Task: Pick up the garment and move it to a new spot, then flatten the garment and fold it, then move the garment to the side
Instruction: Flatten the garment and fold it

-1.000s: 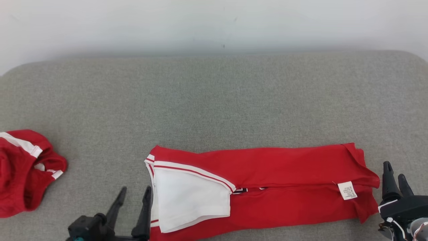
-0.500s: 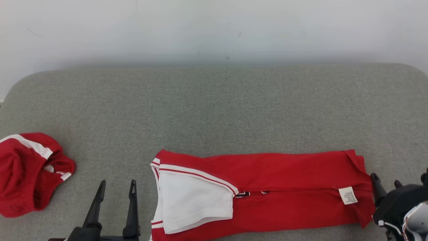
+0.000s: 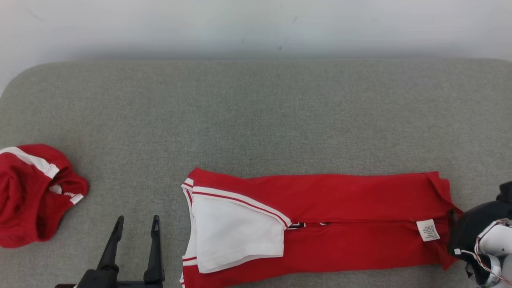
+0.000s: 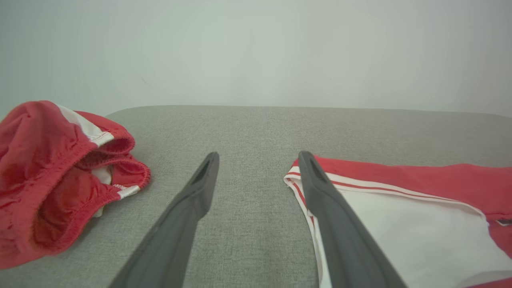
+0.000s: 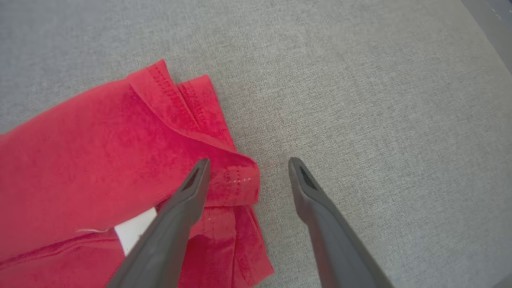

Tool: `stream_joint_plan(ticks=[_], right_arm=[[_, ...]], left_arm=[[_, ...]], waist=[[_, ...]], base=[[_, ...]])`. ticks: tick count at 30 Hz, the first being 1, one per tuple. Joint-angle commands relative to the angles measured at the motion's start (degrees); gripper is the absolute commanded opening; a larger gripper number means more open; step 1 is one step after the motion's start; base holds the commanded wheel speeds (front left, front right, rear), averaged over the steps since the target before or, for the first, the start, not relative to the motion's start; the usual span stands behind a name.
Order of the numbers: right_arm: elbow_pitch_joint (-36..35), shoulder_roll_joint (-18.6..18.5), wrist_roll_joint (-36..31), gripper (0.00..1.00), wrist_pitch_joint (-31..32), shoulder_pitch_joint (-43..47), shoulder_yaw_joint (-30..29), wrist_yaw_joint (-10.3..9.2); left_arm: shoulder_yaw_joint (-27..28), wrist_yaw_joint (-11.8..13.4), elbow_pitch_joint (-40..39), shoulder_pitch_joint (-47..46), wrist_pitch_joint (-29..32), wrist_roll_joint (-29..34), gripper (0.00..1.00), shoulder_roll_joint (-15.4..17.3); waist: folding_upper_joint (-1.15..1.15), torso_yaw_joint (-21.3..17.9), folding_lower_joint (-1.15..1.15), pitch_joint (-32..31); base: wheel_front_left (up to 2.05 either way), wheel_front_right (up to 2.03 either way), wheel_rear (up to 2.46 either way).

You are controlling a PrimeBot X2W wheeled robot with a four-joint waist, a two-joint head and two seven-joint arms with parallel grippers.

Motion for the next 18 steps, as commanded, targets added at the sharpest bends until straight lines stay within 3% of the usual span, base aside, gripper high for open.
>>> stream_joint_plan(ticks=[1, 10, 16, 17, 18], right_arm=[[1.27, -0.20, -0.75, 1.00, 0.35, -1.02, 0.11, -0.13], [9.80, 1.00, 3.77, 1.00, 5.68, -2.23, 3.54, 0.01], [10.60, 1.55, 8.31, 1.00, 9.01, -1.01, 7.77, 0.02], [10.40, 1.52, 8.83, 0.79, 9.31, -0.85, 8.34, 0.02], [10.16, 1.36, 9.33, 0.49, 9.31, -0.81, 8.76, 0.03]], left_arm=[[0.56, -0.66, 0.22, -0.69, -0.16, 0.72, 1.00, -0.51], [2.98, -3.13, 1.35, -1.86, -0.16, 2.14, 1.00, -1.80], [4.12, -4.01, 1.80, -2.04, -0.16, 2.78, 1.00, -2.49], [4.32, -4.23, 1.93, -2.02, -0.16, 2.91, 1.00, -2.60], [4.46, -4.31, 2.01, -2.03, -0.16, 3.00, 1.00, -2.74]], waist=[[0.00, 0.47, 0.00, 1.31], [0.00, 0.48, 0.00, 3.30], [0.00, 0.21, 0.00, 3.43], [0.00, 0.15, 0.00, 3.42], [0.00, 0.10, 0.00, 3.43]], base=[[0.00, 0.00, 0.00], [0.00, 0.00, 0.00], [0.00, 0.00, 0.00], [0.00, 0.00, 0.00], [0.00, 0.00, 0.00]])
